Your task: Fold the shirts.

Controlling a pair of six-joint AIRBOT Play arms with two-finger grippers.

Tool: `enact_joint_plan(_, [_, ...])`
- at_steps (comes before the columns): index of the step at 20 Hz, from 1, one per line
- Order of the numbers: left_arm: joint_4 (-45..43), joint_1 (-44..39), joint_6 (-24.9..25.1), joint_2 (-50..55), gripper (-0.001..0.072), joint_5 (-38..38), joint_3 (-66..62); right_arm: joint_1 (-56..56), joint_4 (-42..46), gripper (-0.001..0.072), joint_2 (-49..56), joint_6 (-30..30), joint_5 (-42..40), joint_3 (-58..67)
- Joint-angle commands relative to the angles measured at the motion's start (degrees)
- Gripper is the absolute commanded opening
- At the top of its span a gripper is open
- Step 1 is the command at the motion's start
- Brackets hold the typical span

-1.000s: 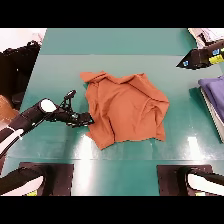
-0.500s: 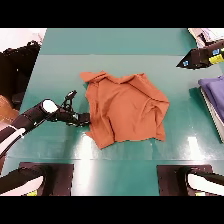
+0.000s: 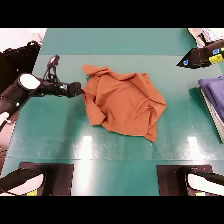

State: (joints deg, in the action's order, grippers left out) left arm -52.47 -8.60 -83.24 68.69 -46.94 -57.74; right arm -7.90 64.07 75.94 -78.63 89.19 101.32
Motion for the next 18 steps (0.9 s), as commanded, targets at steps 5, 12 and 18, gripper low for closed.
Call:
enact_joint_plan(5, [-5.9, 0.79, 2.73, -0.07, 0.06, -9.68, -2.73, 0.04, 0.63, 0.0363, -0.09, 0.04, 4.55, -0.02])
enact_joint_plan(12, [-7.8, 0.79, 2.67, -0.94, 0.0601, -19.23, 10.14, 0.04, 0.83, 0.0362, -1.31, 0.09, 6.62, -0.92])
enact_joint_plan(18, [4.57, 0.7, 4.33, -6.05, 0.0601, -12.79, 23.19, 0.04, 3.39, 0.0362, -10.8, 0.04, -5.42, -15.3])
